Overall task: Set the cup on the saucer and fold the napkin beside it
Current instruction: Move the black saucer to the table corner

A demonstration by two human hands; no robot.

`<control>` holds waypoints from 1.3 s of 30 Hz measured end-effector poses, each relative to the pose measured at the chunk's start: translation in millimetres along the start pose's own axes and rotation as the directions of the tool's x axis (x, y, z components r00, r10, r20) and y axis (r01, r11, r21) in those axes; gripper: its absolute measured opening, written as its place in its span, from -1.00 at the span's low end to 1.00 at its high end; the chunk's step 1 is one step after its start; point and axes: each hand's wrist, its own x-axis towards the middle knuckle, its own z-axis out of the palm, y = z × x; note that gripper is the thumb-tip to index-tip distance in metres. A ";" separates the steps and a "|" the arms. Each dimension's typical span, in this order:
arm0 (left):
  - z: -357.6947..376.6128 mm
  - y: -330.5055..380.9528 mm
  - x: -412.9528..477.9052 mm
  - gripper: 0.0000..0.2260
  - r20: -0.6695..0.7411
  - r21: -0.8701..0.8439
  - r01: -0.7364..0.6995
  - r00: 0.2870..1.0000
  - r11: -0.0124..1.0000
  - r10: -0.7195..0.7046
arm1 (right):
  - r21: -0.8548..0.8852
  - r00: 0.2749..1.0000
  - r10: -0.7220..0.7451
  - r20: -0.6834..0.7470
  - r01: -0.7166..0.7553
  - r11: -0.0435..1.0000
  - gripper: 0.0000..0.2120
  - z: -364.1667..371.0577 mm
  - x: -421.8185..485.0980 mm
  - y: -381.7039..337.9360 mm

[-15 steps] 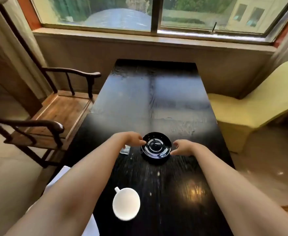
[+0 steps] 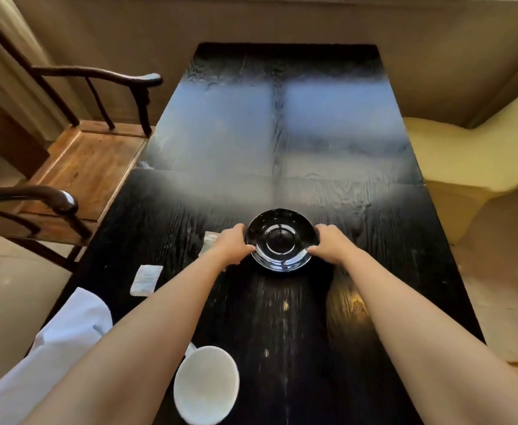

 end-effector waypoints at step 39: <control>121.7 87.2 -161.5 -0.58 0.261 -0.676 0.044 0.948 0.736 0.183 | 0.825 0.956 0.293 0.029 -0.189 0.533 -0.75 -0.6 -249.9 150.4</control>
